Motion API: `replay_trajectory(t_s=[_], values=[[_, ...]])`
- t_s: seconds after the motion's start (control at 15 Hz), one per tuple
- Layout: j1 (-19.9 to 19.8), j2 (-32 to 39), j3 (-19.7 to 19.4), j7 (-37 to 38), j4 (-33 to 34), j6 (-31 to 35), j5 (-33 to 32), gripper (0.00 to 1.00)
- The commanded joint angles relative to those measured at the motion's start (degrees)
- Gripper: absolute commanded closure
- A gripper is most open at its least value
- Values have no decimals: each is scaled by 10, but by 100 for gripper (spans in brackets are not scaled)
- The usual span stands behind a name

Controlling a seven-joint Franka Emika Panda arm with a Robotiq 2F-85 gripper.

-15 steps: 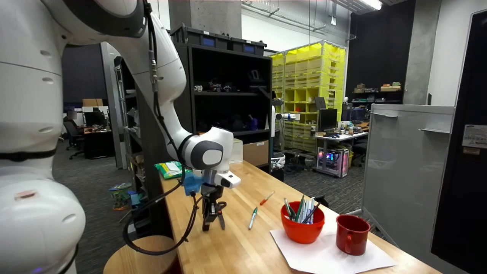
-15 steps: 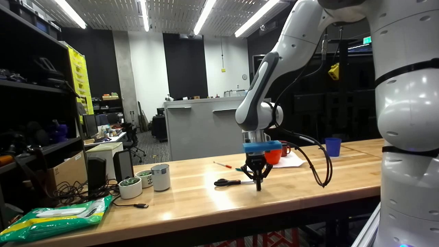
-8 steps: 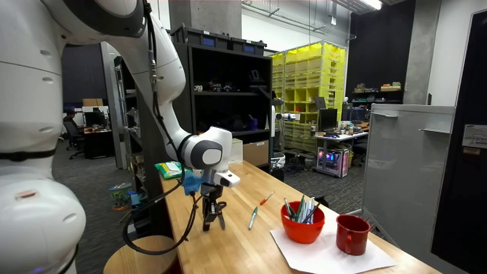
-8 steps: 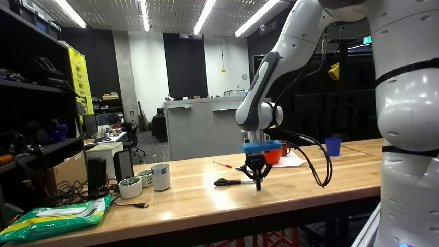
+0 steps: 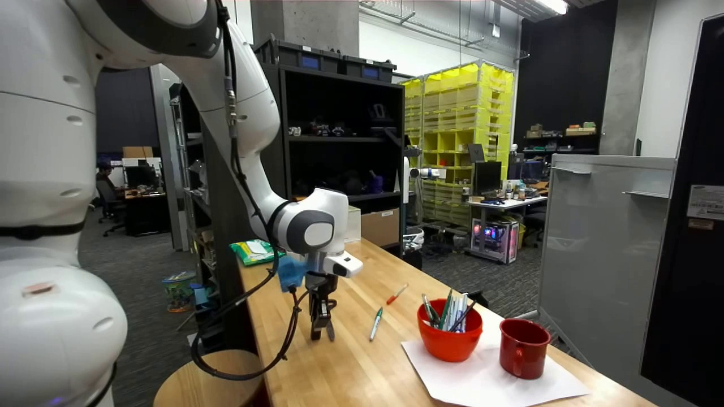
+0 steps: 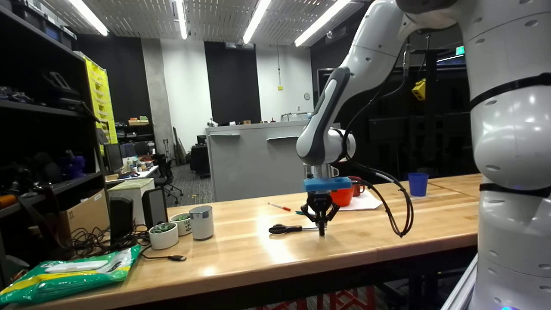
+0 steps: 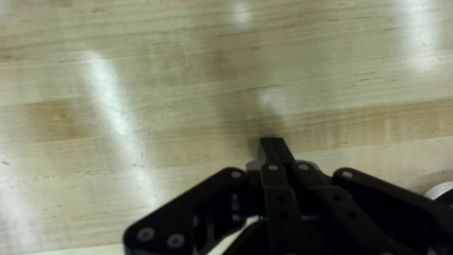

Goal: Spin the scissors clockwise and open and close the scissors legs using the thumb and finger placements

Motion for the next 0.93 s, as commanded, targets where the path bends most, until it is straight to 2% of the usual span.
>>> replay_trajectory(t_s=[0.0, 0.87], values=[[-1, 22, -5, -8, 16, 11, -1, 100], [1, 62, -20, -8, 75, -8, -11, 100]])
